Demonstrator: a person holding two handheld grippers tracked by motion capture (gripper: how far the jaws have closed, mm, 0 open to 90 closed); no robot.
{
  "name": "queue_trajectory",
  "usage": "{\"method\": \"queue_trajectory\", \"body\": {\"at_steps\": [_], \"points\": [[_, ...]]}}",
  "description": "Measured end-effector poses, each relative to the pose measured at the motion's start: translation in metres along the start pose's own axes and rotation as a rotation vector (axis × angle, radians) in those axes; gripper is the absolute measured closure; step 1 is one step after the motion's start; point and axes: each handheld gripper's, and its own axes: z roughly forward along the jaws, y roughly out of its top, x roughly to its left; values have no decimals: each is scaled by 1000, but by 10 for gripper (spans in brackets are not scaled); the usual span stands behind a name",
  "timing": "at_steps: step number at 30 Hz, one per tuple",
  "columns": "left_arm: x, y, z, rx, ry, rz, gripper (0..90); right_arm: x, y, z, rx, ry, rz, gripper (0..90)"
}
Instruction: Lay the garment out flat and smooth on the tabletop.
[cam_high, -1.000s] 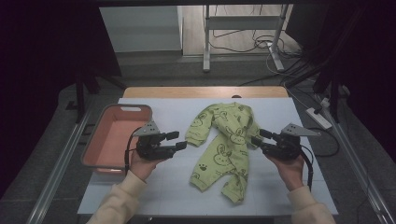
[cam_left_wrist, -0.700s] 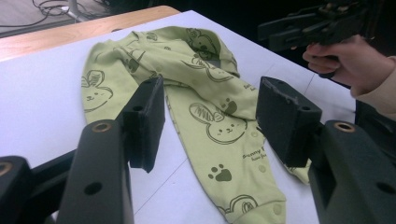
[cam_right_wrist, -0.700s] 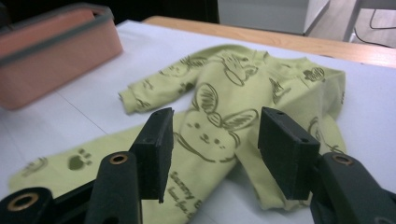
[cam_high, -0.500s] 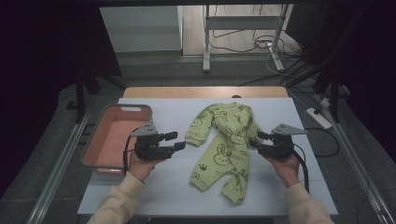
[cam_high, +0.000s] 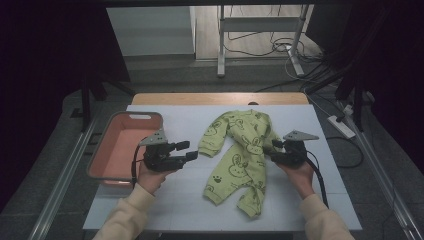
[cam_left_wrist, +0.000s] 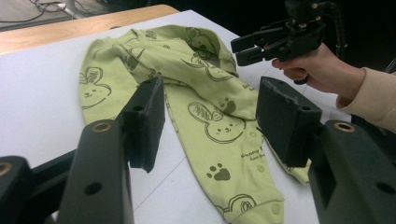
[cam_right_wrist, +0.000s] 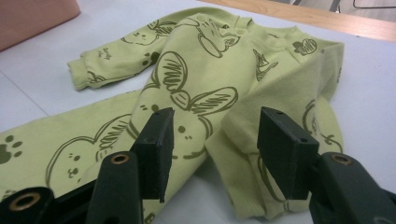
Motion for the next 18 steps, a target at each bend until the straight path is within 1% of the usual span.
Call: {"method": "queue_trajectory", "body": {"at_steps": [2, 6, 13, 18], "points": [[0, 0, 0, 1, 0, 0, 425, -1, 0, 4, 2, 3, -2, 485], [0, 0, -1, -3, -1, -5, 425, -3, -1, 13, 21, 8, 8, 488], [2, -1, -2, -2, 0, -11, 425, -10, -5, 25, 59, -10, 14, 484], [2, -1, -2, -1, -4, -13, 424, -17, -9, 30, 82, -2, 44, 482]]}}
